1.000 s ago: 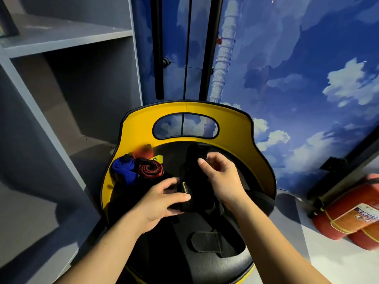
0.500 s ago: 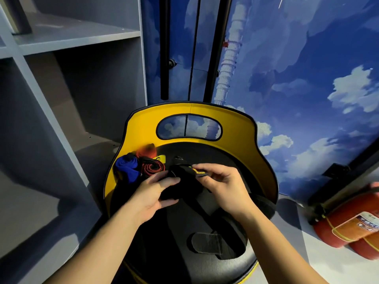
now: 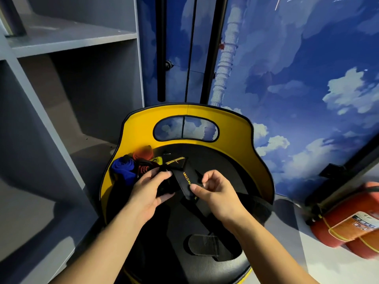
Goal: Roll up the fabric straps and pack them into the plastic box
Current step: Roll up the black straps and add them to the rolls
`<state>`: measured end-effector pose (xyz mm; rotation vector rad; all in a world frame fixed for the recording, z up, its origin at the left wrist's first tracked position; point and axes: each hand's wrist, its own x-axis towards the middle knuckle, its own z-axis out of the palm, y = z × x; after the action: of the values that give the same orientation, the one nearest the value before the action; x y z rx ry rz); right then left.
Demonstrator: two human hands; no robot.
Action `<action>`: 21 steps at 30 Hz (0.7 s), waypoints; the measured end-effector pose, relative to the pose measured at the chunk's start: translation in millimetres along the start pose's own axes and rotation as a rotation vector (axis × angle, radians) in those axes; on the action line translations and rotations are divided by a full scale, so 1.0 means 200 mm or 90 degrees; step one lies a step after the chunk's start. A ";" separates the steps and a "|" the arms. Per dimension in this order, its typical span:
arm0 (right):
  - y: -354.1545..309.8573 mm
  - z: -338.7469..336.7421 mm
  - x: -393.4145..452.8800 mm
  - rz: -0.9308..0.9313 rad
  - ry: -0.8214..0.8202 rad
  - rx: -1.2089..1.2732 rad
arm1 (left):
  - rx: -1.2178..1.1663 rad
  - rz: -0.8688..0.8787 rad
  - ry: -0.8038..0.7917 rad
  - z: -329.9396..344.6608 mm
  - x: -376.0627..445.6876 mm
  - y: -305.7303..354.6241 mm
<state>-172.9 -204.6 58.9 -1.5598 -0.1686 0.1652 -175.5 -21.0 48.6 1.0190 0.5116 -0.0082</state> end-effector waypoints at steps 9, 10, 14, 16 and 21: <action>0.10 -0.02 0.03 0.009 0.034 -0.077 | -0.078 -0.117 -0.020 0.05 -0.06 0.00; 0.10 -0.02 0.03 0.004 0.041 -0.080 | -0.086 -0.128 -0.028 0.05 -0.06 0.00; 0.08 -0.02 0.01 -0.003 0.065 -0.062 | -0.107 -0.168 -0.057 0.04 -0.10 0.02; 0.09 -0.02 0.00 0.000 0.077 -0.045 | -0.098 -0.182 -0.066 0.04 -0.11 0.03; 0.10 -0.05 -0.01 0.058 0.112 -0.093 | -0.078 -0.207 -0.104 0.03 -0.13 0.07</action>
<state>-171.8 -215.4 39.2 -1.7192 0.0296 0.0880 -192.3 -23.9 73.6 0.8000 0.5166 -0.3424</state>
